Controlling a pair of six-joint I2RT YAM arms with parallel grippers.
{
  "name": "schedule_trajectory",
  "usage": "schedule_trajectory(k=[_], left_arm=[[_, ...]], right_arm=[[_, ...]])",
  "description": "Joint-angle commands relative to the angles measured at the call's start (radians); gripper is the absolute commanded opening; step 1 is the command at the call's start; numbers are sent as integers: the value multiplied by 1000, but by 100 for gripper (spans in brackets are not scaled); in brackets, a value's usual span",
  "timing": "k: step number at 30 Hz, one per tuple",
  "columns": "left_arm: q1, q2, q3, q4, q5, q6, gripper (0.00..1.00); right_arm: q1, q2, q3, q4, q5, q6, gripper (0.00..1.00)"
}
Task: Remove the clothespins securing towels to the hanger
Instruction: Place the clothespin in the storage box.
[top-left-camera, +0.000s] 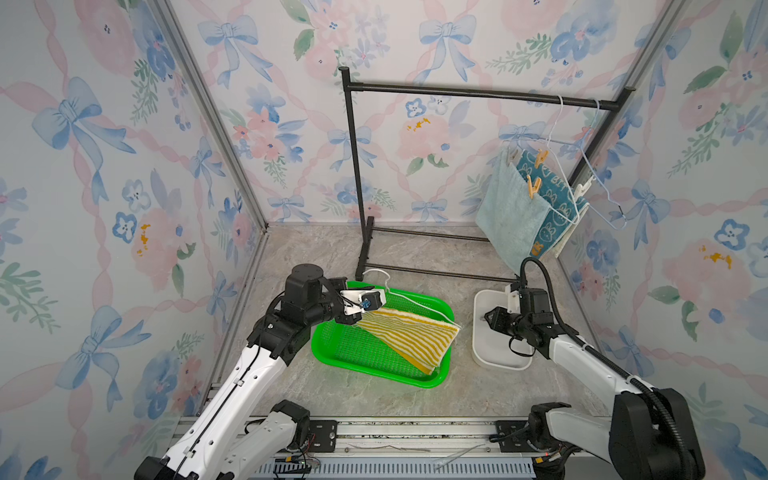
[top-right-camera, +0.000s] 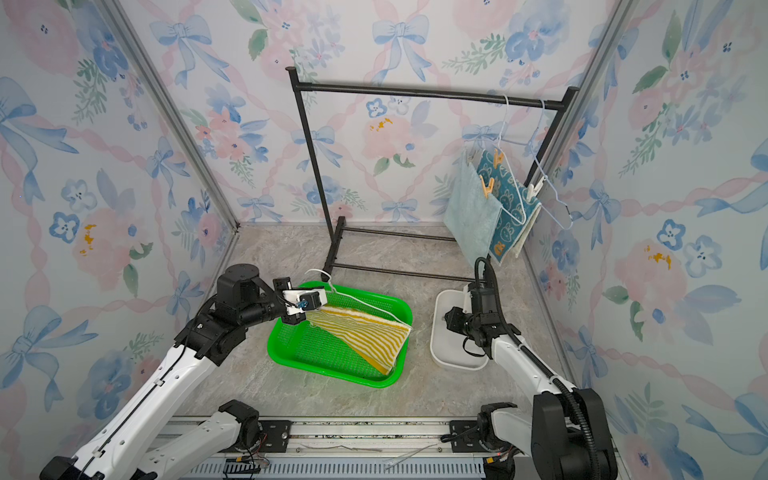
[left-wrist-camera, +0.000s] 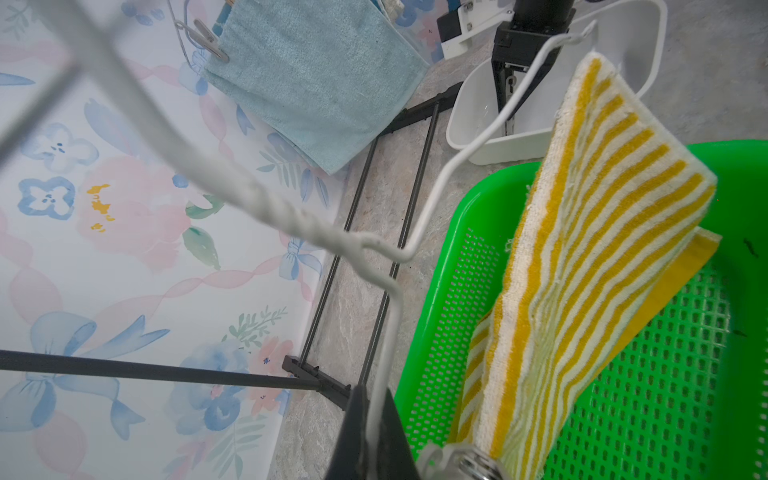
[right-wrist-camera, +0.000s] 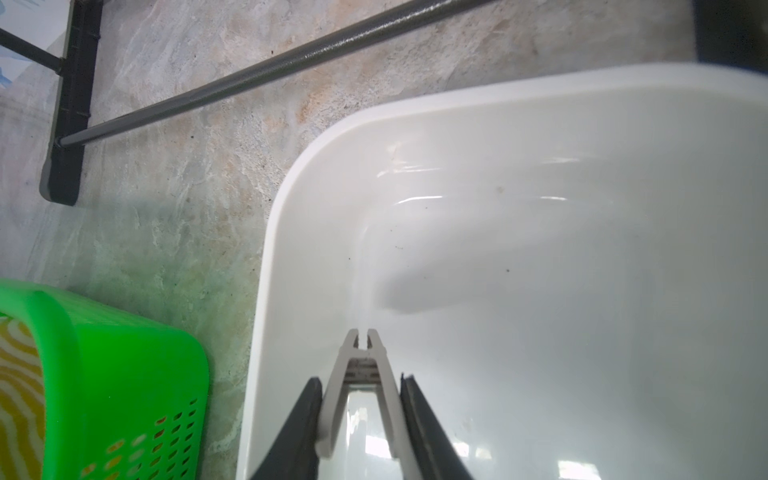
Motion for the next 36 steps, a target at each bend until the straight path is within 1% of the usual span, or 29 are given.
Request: schedule_trajectory(k=[1,5,7,9,13,19,24,27,29,36], left_arm=[[-7,-13,-14,35,27,5,0],[-7,-14,-14,35,25,5,0],[-7,-14,-15,35,25,4,0],[-7,-15,-14,35,23,3,0],[-7,-16,-16,35,24,3,0],[-7,-17,-20,35,27,-3,0],[-8,-19,-26,35,32,-8,0],[-8,-19,-30,35,36,-10,0],[-9,-17,-32,35,37,-11,0],[-12,-11,-34,36,39,-13,0]], right_arm=[[-11,-4,-9,21,-15,-1,39],[-11,-31,3,-9,-11,-17,47],[-13,-51,15,-36,-7,-32,53],[-12,-72,29,-67,-3,-47,55],[-12,-131,60,-122,-8,-78,56],[-11,-226,130,-194,-75,-136,61],[14,-276,247,-332,-116,-208,63],[58,-277,333,-428,-130,-269,64],[110,-275,391,-479,-127,-309,65],[354,-231,567,-551,-74,-434,73]])
